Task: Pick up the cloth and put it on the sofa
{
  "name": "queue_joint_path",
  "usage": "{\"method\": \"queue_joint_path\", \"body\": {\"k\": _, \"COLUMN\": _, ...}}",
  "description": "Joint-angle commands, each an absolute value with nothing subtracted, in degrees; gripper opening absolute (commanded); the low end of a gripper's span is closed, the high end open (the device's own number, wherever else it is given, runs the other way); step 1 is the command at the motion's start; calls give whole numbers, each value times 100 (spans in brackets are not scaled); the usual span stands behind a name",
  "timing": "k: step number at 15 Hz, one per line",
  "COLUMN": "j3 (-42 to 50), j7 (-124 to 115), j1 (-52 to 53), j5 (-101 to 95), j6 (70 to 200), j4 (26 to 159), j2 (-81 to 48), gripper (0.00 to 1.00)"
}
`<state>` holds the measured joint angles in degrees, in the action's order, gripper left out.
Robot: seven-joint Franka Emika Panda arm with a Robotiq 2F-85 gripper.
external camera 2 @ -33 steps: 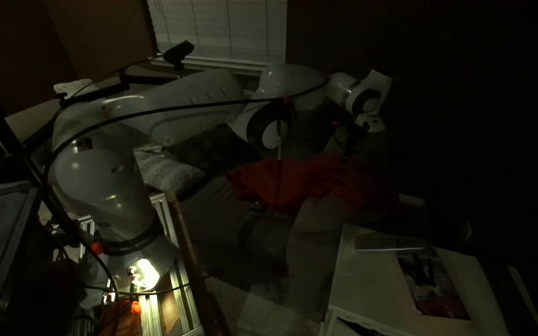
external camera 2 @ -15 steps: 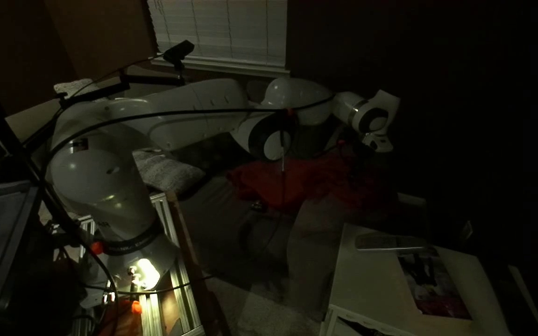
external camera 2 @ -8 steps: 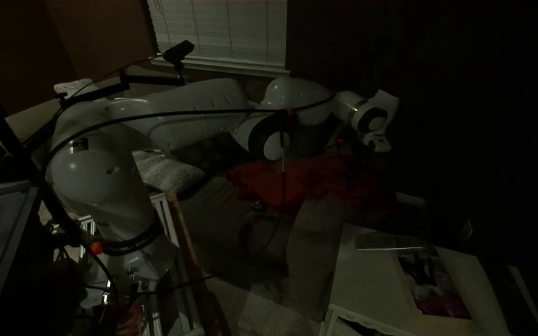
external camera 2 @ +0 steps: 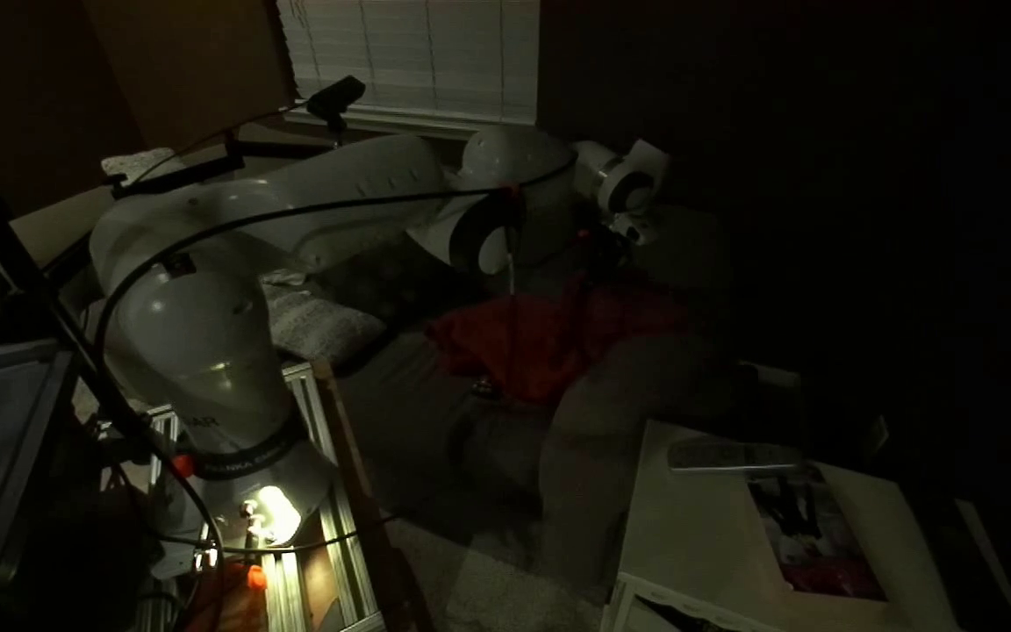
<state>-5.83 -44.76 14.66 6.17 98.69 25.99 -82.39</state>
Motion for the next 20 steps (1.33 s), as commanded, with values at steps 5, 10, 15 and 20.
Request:
{"method": "queue_joint_path", "body": {"k": 5, "j3": -499, "j7": -4430, "j1": 1793, "j5": 632, "j6": 9764, "j4": 2524, "j2": -8265, "gripper": 5}}
{"method": "queue_joint_path", "body": {"k": 10, "j3": -661, "j7": -4021, "j1": 2037, "j5": 666, "j6": 10073, "j4": 2448, "j2": -8346, "gripper": 1}}
{"method": "queue_joint_path", "body": {"k": 15, "j3": -1074, "j7": -3238, "j1": 2787, "j5": 766, "j6": 10330, "j4": 2492, "j2": -8353, "gripper": 1}}
{"method": "queue_joint_path", "body": {"k": 20, "j3": -1416, "j7": -2243, "j1": 3259, "j5": 872, "j6": 10437, "j4": 2587, "j2": -8275, "gripper": 1}}
